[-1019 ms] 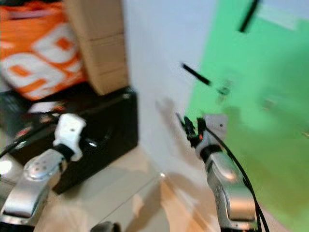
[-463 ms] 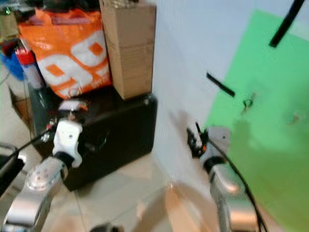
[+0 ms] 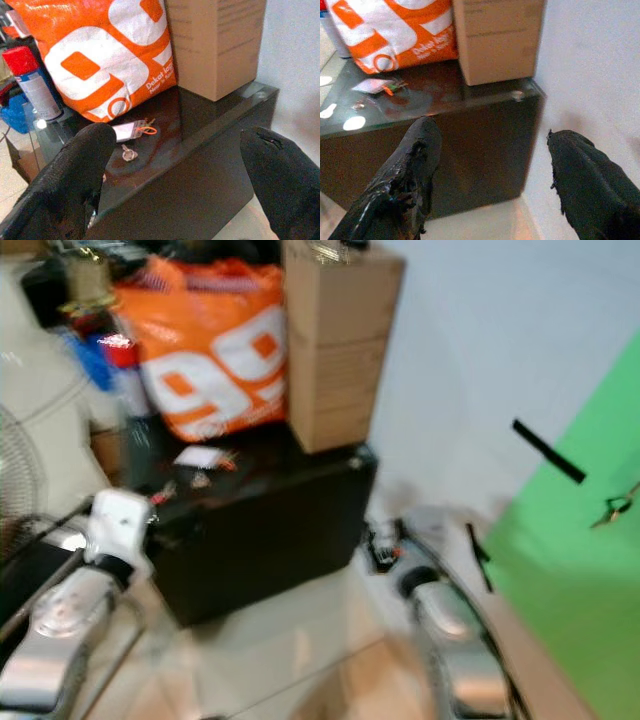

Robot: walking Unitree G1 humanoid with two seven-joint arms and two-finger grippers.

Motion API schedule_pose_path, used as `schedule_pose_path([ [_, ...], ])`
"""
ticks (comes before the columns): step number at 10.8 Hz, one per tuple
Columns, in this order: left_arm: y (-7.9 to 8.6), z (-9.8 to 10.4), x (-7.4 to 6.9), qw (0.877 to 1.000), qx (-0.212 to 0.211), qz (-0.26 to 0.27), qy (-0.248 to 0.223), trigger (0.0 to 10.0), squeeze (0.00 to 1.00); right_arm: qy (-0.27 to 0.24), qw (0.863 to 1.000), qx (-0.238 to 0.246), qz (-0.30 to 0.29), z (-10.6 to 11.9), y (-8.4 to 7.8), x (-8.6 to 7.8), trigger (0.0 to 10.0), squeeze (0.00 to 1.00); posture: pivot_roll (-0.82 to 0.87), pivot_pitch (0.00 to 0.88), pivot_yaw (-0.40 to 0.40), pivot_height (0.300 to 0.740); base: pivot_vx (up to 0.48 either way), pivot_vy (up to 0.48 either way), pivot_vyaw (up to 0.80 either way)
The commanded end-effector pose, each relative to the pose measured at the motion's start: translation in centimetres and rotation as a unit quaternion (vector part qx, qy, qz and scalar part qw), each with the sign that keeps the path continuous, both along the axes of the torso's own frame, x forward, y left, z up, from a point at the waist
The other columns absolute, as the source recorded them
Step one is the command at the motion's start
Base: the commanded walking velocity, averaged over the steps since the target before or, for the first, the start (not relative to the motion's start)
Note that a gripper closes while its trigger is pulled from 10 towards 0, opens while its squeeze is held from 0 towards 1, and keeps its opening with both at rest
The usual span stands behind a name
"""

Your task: Hang keys on a hook

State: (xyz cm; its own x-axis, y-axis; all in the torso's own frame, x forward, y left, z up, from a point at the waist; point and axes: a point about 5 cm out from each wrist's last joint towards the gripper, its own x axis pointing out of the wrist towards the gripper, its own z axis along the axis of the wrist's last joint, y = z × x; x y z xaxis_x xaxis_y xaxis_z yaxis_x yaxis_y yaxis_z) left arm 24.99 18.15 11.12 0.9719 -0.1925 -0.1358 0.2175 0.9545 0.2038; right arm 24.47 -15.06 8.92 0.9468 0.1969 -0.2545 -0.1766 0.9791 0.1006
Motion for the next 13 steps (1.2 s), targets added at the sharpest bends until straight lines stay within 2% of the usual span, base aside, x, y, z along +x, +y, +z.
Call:
schedule_pose_path([
  [1, -0.7, 0.6, 0.0, 1.000, -0.001, -0.010, -0.010, 10.0, 0.00, -0.006, 1.000, -0.024, -0.011, 0.1, -1.0, 0.2, 10.0, 1.00, -0.05, 0.000, -0.025, 0.740, 0.330, 0.000, 0.00],
  [5, -0.5, 0.5, 0.2, 1.000, 0.000, -0.008, -0.008, 10.0, 0.00, -0.007, 0.997, -0.057, -0.046, 0.0, -1.4, 0.5, 10.0, 1.00, -0.07, 0.000, -0.016, 0.740, 0.332, 0.000, 0.00],
  [9, -0.7, 0.4, 0.7, 1.000, 0.001, -0.011, -0.007, 10.0, 0.00, -0.011, 0.997, -0.055, -0.060, 0.0, -2.0, 0.4, 10.0, 1.00, -0.07, 0.000, -0.015, 0.740, 0.331, 0.000, 0.00],
  [12, -0.9, 0.3, 0.7, 1.000, 0.002, -0.014, -0.008, 10.0, 0.00, -0.013, 0.997, -0.060, -0.040, 0.1, -1.7, 0.5, 10.0, 1.00, -0.08, 0.000, -0.019, 0.740, 0.330, 0.000, 0.00],
  [13, -1.0, 0.3, 0.7, 1.000, 0.003, -0.015, -0.008, 10.0, 0.00, -0.014, 0.998, -0.063, -0.023, 0.1, -1.5, 0.5, 10.0, 1.00, -0.08, 0.000, -0.023, 0.740, 0.330, 0.000, 0.80],
])
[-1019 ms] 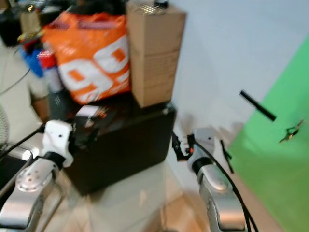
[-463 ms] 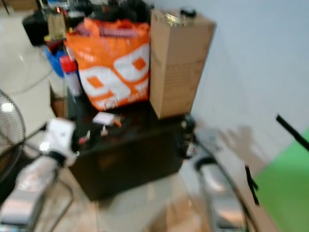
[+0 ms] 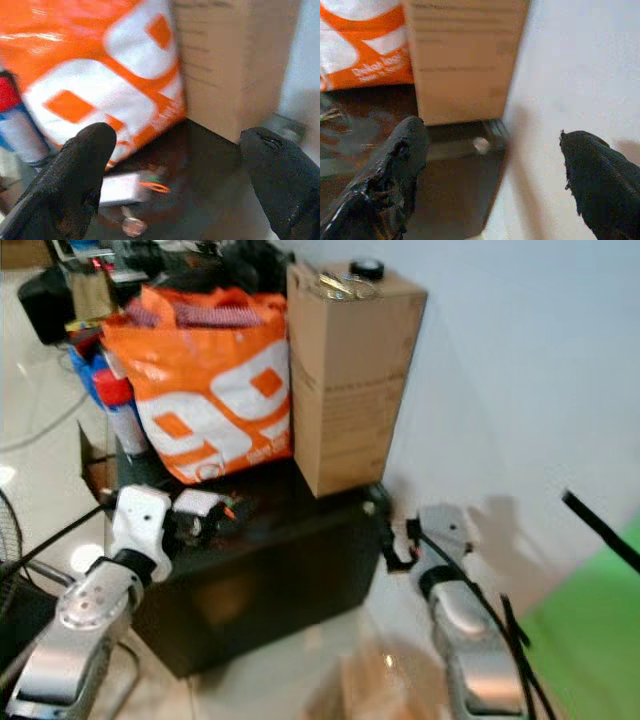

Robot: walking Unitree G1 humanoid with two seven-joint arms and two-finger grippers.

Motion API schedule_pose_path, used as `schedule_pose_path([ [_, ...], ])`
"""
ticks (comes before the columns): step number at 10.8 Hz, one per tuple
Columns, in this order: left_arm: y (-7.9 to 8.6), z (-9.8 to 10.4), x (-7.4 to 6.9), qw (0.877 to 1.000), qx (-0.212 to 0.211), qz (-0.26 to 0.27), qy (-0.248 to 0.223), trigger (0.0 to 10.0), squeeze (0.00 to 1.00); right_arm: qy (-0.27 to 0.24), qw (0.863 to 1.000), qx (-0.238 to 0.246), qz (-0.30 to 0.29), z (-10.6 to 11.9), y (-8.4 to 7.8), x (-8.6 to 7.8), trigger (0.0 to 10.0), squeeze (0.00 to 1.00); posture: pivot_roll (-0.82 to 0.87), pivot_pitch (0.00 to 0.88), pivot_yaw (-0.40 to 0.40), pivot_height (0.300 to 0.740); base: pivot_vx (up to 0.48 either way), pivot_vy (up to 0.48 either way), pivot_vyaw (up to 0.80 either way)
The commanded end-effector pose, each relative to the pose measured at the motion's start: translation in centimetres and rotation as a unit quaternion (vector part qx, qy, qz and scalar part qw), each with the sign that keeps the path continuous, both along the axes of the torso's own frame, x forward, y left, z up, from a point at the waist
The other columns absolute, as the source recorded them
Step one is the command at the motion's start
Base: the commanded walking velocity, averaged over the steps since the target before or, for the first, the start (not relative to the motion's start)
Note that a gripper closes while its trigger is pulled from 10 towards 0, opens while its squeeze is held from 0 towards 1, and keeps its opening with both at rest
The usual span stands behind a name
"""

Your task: Hang keys on a hook

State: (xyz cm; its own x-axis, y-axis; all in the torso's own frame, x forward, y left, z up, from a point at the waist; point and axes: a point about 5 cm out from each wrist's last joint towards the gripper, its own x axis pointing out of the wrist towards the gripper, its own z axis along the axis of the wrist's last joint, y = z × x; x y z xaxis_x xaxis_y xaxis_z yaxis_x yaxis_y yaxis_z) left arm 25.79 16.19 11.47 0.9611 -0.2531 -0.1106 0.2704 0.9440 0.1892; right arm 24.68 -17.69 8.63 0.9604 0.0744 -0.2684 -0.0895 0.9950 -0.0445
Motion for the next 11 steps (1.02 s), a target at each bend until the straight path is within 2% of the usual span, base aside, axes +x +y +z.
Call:
schedule_pose_path([
  [1, 0.89, -0.16, -0.17, 1.000, 0.015, 0.013, 0.003, 10.0, 0.00, -0.010, 0.999, 0.006, 0.033, 0.41, 1.30, 0.31, 10.0, 1.00, -0.07, 0.000, -0.025, 0.740, 0.330, 0.000, 0.80],
  [3, 0.88, -0.17, -0.12, 1.000, 0.016, 0.011, 0.003, 10.0, 0.00, -0.009, 0.999, 0.007, 0.032, 0.38, 1.28, 0.43, 10.0, 1.00, -0.07, 0.000, -0.023, 0.740, 0.330, 0.000, 0.80],
  [6, 1.09, -0.07, 0.10, 1.000, 0.022, 0.008, 0.001, 10.0, 0.00, -0.005, 1.000, 0.011, 0.011, 0.16, 0.96, 0.71, 10.0, 1.00, -0.07, 0.000, -0.015, 0.740, 0.328, 0.000, 0.00],
  [11, 0.83, -0.15, 0.27, 1.000, 0.020, 0.001, 0.001, 10.0, 0.00, -0.001, 0.999, -0.004, 0.039, 0.14, 1.03, 0.65, 10.0, 1.00, -0.08, 0.000, -0.010, 0.740, 0.322, 0.000, 0.00],
])
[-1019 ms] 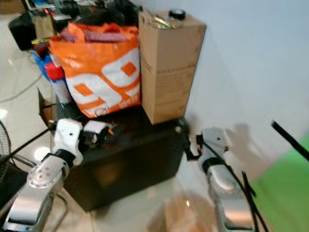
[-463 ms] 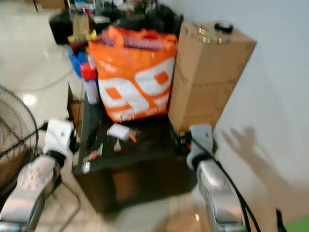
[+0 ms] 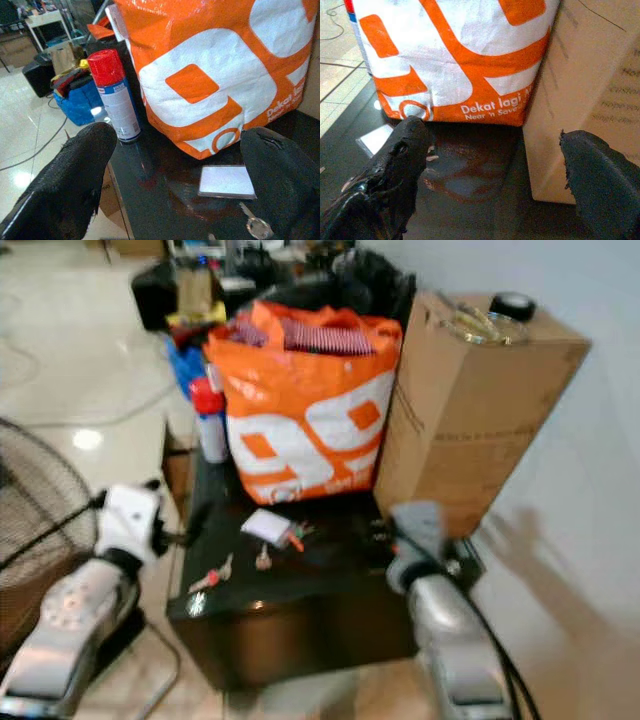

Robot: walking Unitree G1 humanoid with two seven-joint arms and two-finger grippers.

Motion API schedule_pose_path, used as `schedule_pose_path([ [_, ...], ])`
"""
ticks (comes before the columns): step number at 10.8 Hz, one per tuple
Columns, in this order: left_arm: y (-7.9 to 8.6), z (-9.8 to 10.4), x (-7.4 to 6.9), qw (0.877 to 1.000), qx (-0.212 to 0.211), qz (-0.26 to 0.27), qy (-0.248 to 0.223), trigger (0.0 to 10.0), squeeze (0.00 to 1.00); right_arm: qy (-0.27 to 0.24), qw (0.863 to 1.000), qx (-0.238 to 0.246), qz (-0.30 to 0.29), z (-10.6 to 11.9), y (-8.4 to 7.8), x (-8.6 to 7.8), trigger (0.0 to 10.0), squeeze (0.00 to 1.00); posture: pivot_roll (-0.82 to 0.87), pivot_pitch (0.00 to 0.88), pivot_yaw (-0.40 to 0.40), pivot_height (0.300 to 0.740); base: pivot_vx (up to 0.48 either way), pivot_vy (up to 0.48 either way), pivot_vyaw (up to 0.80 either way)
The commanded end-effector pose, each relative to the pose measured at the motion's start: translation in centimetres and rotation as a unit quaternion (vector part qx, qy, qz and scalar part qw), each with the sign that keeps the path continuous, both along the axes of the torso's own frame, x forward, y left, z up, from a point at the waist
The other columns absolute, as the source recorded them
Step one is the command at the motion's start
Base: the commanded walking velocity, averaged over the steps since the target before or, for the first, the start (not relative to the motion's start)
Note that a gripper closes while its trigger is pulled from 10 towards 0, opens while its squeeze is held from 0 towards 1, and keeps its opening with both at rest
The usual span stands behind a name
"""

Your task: Hang keys on a hook

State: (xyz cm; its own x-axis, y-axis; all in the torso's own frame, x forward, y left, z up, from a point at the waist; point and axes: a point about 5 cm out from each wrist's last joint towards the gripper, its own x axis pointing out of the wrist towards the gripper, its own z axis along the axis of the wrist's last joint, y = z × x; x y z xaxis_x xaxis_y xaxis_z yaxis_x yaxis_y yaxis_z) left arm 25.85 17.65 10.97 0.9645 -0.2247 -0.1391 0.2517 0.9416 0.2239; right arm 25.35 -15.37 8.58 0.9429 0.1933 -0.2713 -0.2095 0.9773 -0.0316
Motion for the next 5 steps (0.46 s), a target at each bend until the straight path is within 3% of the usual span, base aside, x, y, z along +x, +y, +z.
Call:
schedule_pose_path([
  [1, -0.76, 0.28, 0.20, 1.000, -0.001, -0.013, -0.008, 10.0, 0.00, -0.005, 1.000, -0.019, -0.011, 0.18, -1.27, 0.10, 10.0, 1.00, -0.08, 0.000, -0.014, 0.740, 0.319, 0.000, 0.00],
  [5, -0.57, 0.27, 0.27, 1.000, 0.000, -0.015, -0.010, 10.0, 0.00, -0.002, 1.000, -0.016, -0.020, 0.08, -1.33, 0.23, 10.0, 1.00, -0.07, 0.000, -0.020, 0.740, 0.319, 0.000, 0.00],
])
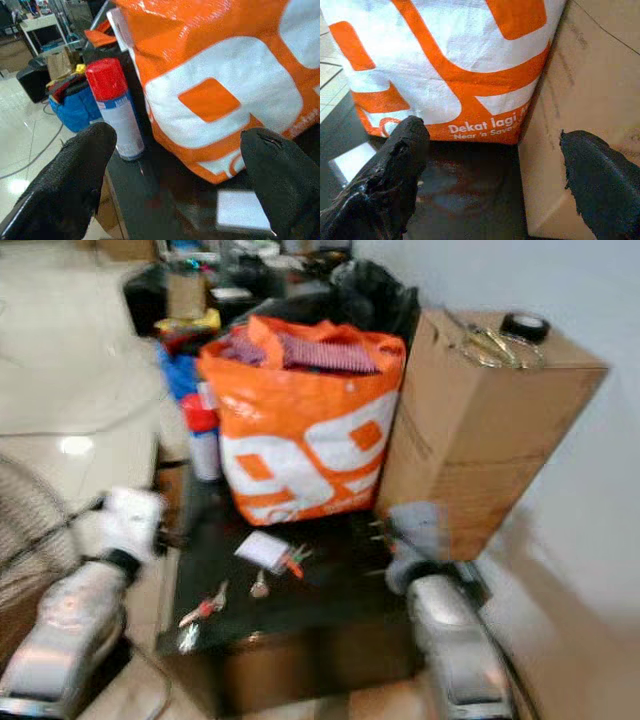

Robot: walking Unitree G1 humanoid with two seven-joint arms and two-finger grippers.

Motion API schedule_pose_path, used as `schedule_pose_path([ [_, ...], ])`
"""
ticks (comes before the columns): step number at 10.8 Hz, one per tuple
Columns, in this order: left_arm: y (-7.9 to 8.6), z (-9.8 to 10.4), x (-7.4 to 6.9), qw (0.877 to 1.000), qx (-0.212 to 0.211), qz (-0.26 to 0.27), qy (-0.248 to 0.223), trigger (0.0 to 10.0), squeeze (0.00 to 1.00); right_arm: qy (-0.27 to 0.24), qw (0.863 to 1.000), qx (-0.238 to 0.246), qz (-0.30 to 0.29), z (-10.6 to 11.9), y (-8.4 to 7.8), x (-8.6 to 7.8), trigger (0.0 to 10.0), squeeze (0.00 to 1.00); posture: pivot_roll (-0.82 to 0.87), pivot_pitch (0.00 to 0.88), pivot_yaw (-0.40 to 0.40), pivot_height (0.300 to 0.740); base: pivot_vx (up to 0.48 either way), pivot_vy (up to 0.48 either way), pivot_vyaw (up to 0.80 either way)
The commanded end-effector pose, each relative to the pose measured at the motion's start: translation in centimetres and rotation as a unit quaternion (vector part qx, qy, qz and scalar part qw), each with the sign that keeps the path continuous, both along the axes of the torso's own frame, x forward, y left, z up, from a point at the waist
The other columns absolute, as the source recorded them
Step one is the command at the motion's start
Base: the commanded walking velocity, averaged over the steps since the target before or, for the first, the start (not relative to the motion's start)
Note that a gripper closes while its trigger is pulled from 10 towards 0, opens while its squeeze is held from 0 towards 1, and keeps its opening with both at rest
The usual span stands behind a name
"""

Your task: Hang keys on a hook

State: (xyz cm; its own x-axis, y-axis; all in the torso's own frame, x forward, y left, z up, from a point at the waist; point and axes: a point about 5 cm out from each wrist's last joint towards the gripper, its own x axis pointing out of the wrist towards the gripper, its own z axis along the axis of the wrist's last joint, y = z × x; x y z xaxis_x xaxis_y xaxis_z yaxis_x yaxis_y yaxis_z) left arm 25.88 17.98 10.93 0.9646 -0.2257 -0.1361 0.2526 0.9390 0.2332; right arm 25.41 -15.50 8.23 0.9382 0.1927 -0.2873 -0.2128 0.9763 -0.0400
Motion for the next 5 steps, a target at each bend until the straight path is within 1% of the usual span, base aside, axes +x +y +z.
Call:
schedule_pose_path([
  [1, -0.8, 0.3, 0.2, 1.000, -0.003, -0.014, -0.009, 10.0, 0.00, -0.008, 1.000, -0.020, 0.000, 0.4, -1.0, 0.1, 10.0, 1.00, -0.08, 0.000, -0.019, 0.740, 0.311, 0.000, 0.00],
  [3, -0.7, 0.3, 0.2, 1.000, -0.002, -0.015, -0.009, 10.0, 0.00, -0.003, 0.999, -0.028, 0.019, 0.2, -0.7, 0.0, 10.0, 1.00, -0.07, 0.000, -0.022, 0.740, 0.315, 0.000, 0.80],
  [4, -0.9, 0.2, -0.1, 1.000, -0.002, -0.017, -0.008, 10.0, 0.00, 0.013, 0.999, -0.039, 0.035, -0.4, -0.9, -0.2, 10.0, 1.00, -0.07, 0.000, -0.024, 0.740, 0.300, 0.000, 0.00],
  [5, -1.0, -0.1, -0.3, 1.000, 0.007, -0.024, 0.000, 10.0, 0.00, 0.033, 0.996, -0.064, 0.062, -1.0, -1.1, -0.3, 10.0, 1.00, -0.07, 0.000, -0.026, 0.740, 0.255, 0.000, 0.00],
])
